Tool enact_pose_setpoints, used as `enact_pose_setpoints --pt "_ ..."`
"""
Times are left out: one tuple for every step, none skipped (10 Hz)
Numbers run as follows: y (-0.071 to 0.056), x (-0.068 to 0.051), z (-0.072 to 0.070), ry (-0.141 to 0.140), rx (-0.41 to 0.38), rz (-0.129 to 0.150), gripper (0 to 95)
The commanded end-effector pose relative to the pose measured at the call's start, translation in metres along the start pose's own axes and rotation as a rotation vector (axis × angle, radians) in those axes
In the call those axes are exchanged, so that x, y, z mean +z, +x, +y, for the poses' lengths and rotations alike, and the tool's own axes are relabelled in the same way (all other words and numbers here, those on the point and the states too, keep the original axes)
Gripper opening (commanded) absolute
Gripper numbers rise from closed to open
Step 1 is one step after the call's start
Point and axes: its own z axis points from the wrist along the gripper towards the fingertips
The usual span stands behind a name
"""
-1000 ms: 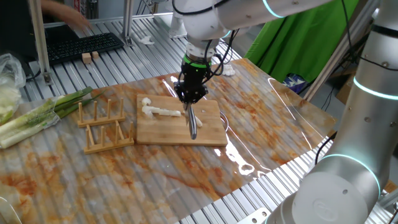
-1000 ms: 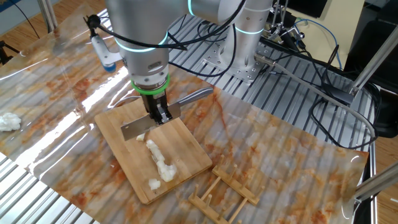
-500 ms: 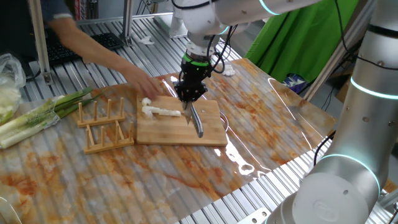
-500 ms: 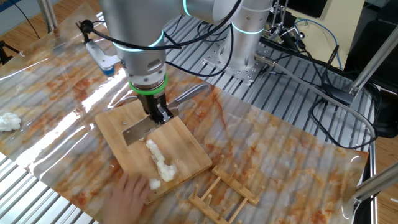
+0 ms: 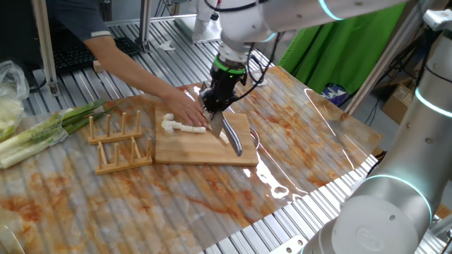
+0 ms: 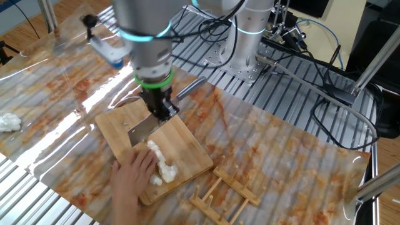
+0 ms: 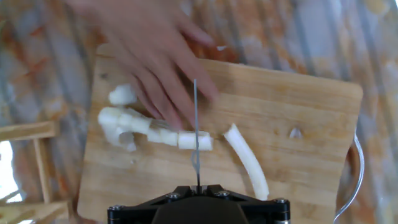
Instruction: Chop the scallions
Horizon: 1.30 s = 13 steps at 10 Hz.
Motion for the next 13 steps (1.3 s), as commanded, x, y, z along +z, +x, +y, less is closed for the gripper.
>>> enact_pose_setpoints --pt "-0.0006 -0.0035 0.0007 -0.09 -0.06 -0.051 0.0" --pt "-0.0005 -0.0036 0.0009 -0.11 -0.09 -0.07 0.0" --pt "-0.0004 -0.0038 0.0015 -0.117 -0.106 -0.076 0.0" --pt "-0.0002 -0.0042 0.0018 -0.118 -0.127 -0.096 0.0" --pt "0.0 -0.0045 0.0023 -0.119 -0.128 -0.096 0.0" --pt "0.0004 -0.0048 0.0033 -0.119 -0.121 -0.09 0.0" --pt "0.0006 -0.0047 0.0033 -0.12 -0.116 -0.09 0.0" --pt "0.0012 -0.0047 0.0033 -0.118 -0.113 -0.09 0.0" --pt "0.0013 -0.0048 0.0032 -0.117 -0.11 -0.089 0.0" --pt "0.0016 -0.0051 0.0043 -0.092 -0.091 -0.092 0.0" --pt "0.0021 -0.0059 0.006 -0.056 -0.061 -0.096 0.0" --pt "0.0022 -0.0062 0.006 -0.04 -0.043 -0.089 0.0" --pt "0.0022 -0.0059 0.0063 0.0 0.002 -0.055 0.0"
